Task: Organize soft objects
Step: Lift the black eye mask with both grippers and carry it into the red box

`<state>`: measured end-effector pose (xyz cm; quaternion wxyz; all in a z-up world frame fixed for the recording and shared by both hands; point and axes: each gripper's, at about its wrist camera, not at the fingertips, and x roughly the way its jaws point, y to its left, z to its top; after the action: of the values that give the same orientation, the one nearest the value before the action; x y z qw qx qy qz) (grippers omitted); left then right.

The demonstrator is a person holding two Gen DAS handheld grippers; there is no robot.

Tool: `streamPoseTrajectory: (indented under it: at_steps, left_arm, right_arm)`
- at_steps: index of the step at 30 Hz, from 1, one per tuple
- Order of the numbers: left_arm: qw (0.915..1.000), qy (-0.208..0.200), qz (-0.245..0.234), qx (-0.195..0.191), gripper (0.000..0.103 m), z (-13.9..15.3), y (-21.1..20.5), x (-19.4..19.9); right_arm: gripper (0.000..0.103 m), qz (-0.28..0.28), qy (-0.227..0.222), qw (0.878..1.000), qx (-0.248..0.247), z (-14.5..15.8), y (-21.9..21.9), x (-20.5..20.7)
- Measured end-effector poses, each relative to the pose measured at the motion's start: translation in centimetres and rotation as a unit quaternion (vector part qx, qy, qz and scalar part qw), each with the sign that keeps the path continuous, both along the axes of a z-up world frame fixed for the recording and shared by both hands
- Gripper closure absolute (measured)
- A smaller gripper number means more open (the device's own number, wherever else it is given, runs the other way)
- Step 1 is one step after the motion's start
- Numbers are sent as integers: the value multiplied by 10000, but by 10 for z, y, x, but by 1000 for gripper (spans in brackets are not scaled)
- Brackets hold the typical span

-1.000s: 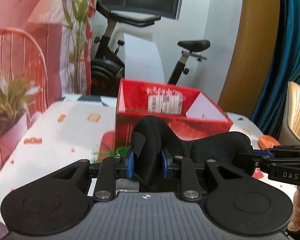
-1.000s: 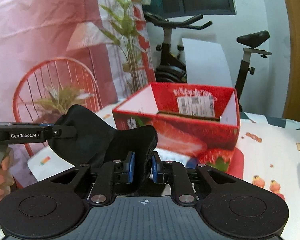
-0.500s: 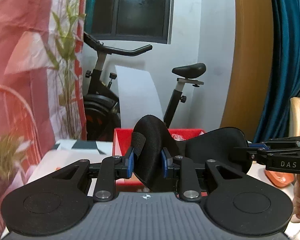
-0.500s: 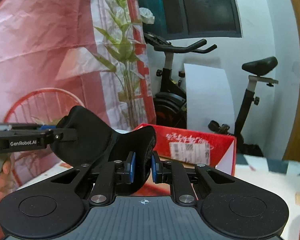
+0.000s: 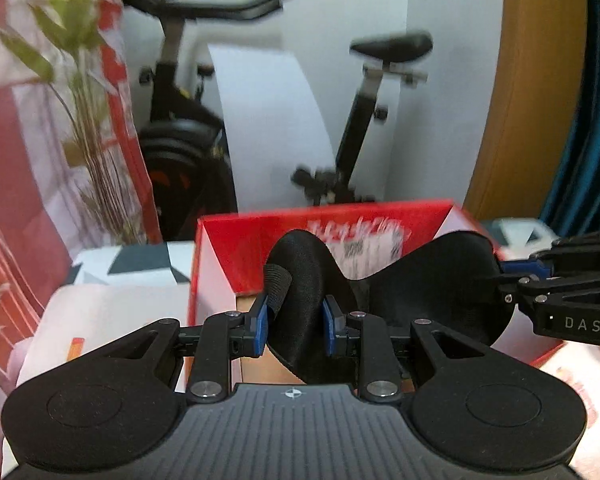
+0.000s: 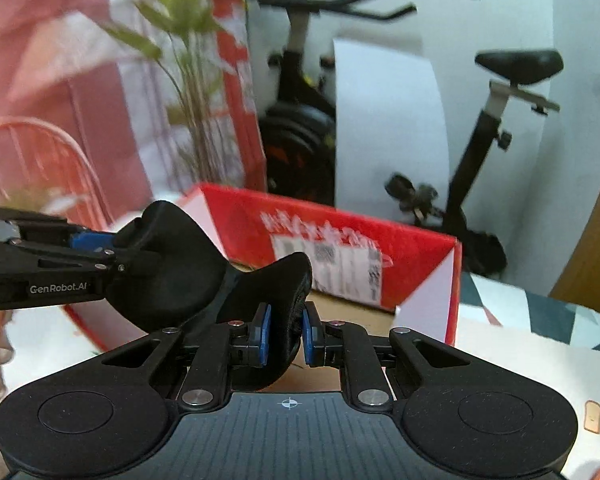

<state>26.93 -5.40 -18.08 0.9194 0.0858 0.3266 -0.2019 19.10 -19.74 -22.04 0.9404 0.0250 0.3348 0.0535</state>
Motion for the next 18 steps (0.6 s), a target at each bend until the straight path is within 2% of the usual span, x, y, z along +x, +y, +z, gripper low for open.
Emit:
streamPoseTrajectory:
  at_steps: [3, 7, 18]
  left_arm:
    - [9988, 453, -119, 159, 74, -17, -8, 18]
    - [9958, 833, -56, 365, 74, -39, -11, 35]
    - [9875, 1284, -430, 807, 74, -53, -25, 48]
  right_arm:
    - [88, -119, 447, 9989, 48, -20, -2, 20]
    - [88, -51, 915, 9957, -91, -40, 4, 34]
    - [88, -53, 1716, 9852, 22, -64, 0, 57]
